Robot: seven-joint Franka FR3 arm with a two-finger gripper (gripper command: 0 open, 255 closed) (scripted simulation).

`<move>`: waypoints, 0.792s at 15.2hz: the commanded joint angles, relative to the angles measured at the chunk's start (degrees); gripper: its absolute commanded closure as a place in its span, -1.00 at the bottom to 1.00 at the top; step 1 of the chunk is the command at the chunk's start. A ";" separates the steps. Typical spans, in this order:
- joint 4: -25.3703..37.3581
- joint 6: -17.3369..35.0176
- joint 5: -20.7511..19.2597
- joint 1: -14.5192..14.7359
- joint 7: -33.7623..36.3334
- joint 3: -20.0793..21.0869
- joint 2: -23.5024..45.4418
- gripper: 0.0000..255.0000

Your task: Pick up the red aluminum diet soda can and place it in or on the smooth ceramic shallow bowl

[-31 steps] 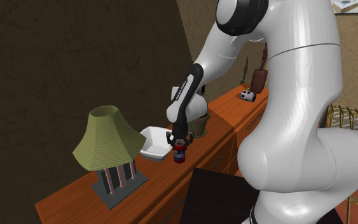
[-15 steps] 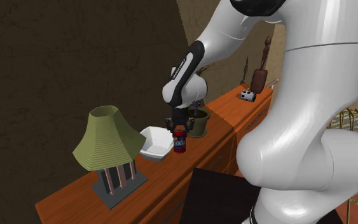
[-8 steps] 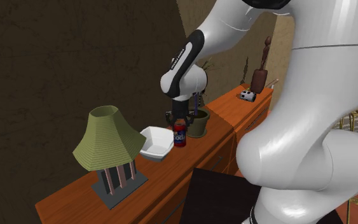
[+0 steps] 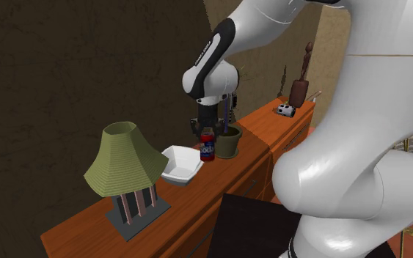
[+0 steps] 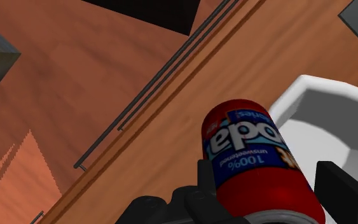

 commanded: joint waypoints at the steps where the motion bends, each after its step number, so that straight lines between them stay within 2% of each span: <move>1: 0.24 -1.14 0.73 -0.12 -0.53 0.11 -1.02 1.00; 7: 14.18 -7.77 -4.52 4.34 7.73 1.26 7.47 1.00; 12: 27.83 -14.38 -8.52 9.34 13.18 1.21 15.59 1.00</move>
